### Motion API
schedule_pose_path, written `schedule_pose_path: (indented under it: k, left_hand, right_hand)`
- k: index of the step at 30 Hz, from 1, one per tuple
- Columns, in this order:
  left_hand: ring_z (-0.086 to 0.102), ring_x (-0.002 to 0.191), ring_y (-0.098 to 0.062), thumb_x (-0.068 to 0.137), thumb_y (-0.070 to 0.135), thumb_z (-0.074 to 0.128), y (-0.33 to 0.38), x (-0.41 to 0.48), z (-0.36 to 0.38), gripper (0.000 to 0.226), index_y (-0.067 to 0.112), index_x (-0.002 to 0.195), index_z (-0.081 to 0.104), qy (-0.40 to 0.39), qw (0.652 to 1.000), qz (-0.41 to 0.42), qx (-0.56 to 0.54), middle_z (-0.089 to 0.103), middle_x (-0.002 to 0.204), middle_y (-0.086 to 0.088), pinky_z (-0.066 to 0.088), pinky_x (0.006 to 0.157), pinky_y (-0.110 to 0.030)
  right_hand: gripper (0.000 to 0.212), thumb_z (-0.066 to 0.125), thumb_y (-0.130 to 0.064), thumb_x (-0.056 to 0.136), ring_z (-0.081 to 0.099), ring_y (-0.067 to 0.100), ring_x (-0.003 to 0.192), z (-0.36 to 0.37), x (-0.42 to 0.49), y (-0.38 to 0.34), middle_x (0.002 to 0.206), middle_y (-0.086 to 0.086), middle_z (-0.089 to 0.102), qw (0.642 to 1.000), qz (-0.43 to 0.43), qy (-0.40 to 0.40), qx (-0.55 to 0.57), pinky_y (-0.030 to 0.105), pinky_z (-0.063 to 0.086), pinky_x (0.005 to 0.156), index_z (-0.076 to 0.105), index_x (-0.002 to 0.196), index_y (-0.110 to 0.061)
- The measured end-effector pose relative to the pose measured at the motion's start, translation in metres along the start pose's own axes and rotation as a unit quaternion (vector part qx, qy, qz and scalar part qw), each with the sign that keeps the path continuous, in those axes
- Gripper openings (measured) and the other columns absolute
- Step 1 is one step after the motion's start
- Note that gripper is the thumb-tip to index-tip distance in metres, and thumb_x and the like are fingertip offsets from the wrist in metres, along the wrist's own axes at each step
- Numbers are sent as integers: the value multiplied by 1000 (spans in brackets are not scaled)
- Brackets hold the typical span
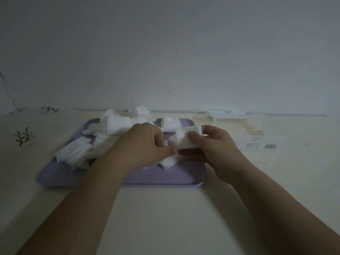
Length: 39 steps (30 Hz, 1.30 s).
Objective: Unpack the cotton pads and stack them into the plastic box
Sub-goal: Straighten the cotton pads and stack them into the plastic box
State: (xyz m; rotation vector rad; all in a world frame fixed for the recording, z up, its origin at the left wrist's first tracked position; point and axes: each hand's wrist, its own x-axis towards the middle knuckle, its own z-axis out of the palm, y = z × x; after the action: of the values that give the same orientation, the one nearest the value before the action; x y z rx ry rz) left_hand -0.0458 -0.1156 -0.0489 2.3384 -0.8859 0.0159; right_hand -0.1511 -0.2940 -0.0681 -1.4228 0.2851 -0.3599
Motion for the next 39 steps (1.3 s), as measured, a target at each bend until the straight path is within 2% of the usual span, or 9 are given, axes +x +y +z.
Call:
schedule_pose_path:
  k: [4,8,10,13,20,24,29,33,39]
  left_hand:
    - [64,70,-9,76,39,82,-1,-3,7,24,24,73,65,-14,998,1,59,66,70,10,57,72,-36]
    - [60,76,-9,82,16,70,-2,-2,1,17,32,86,67,-25,997,49,59,62,86,12,48,68,-21]
    - [60,74,-6,83,29,72,0,-7,3,6,31,89,72,-46,993,52,91,63,82,11,42,63,-20]
    - [54,64,-6,76,64,74,4,-11,3,42,22,78,69,-63,985,31,160,60,70,5,33,54,-24]
    - [52,91,-21,88,37,54,6,-20,11,18,19,88,58,-34,956,66,285,48,94,3,36,69,-34]
    - [59,74,-14,86,24,67,3,-16,0,9,19,78,68,27,997,66,0,64,82,0,47,61,-32]
    - [68,70,-24,90,6,69,23,-7,0,12,12,99,74,-49,939,5,-339,76,85,-10,52,61,-30]
    - [65,68,-12,92,3,75,20,3,14,27,19,114,70,-75,924,6,-375,79,91,-4,48,57,-25]
    - [64,64,-5,89,3,79,6,2,25,17,11,102,74,-9,911,-20,-411,78,86,-6,47,58,-14]
  right_hand:
    - [11,59,-8,102,79,37,88,-1,7,7,103,21,75,997,-30,74,-15,49,66,75,66,109,-2]
    - [23,64,-27,85,77,34,97,-4,11,11,101,12,78,992,-39,90,-84,59,63,86,70,103,-13]
    - [26,64,-31,83,77,33,97,-4,12,11,101,11,79,992,-40,84,-91,59,62,86,70,102,-14]
    - [26,64,-29,84,78,34,95,-3,12,11,101,13,79,993,-38,76,-84,59,63,86,70,103,-12]
    - [8,60,-6,102,78,36,93,0,6,7,102,21,75,996,-24,77,-34,44,67,73,67,105,-3]
    - [10,61,-2,102,79,35,86,1,2,3,102,25,74,998,-21,62,15,33,64,65,67,107,4]
    - [14,68,2,96,78,38,91,1,-2,-3,99,28,77,999,-13,16,42,36,65,73,73,107,7]
    - [19,66,4,93,77,42,97,-6,0,-4,103,28,77,999,-9,-24,48,46,64,89,78,109,4]
    - [25,69,-10,95,77,36,101,-7,6,-1,108,26,77,996,11,-51,70,44,64,89,76,114,5]
